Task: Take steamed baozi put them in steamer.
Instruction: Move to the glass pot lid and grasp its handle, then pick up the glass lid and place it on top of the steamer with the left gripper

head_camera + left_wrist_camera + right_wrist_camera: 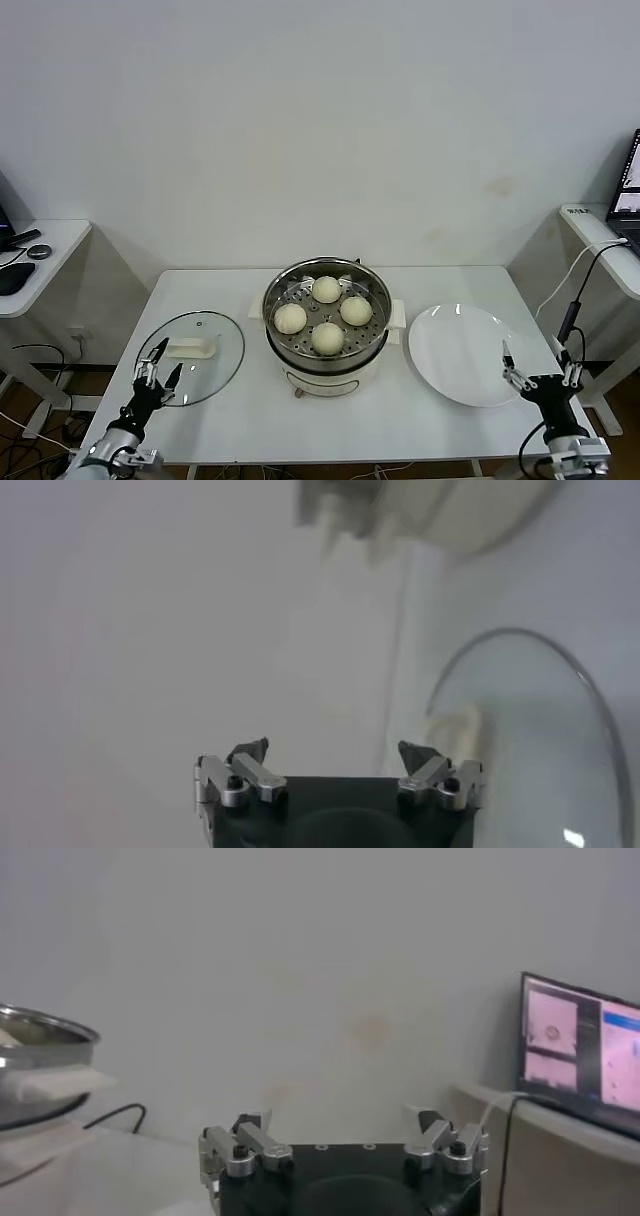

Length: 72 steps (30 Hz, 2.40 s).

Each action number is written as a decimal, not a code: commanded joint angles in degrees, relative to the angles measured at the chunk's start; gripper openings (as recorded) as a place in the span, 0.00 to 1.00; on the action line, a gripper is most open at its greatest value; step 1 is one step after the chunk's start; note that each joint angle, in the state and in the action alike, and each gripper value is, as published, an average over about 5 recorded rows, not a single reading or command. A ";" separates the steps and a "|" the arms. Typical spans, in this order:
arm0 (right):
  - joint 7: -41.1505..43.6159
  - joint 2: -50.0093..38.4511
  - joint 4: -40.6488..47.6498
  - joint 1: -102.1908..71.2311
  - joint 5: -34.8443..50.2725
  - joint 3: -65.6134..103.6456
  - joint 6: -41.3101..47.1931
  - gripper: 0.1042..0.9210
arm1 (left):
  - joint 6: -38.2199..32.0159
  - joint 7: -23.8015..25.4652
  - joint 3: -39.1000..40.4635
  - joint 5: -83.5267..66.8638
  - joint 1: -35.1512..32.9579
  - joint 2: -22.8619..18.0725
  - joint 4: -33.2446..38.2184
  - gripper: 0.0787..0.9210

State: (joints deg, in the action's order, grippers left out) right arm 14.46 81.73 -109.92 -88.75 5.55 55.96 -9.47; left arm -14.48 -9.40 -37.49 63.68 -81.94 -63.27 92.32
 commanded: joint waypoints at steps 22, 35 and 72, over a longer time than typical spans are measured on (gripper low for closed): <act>1.24 2.14 -0.25 -3.58 -1.45 -0.09 -0.53 0.88 | -2.13 -0.15 5.80 8.77 17.66 2.26 -18.29 0.88; 1.73 2.50 -1.03 -3.88 -2.25 -1.82 -0.50 0.88 | -2.81 -1.27 6.44 8.11 20.87 1.09 -21.88 0.87; 2.98 1.73 -2.42 -5.29 -5.34 -7.32 -2.01 0.88 | 16.95 -6.66 1.97 -4.40 -2.75 4.21 10.70 0.09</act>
State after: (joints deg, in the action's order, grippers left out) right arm 17.25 83.48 -112.22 -93.82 1.18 50.28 -11.13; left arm -13.74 -15.95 -33.28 66.77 -69.33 -61.43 80.59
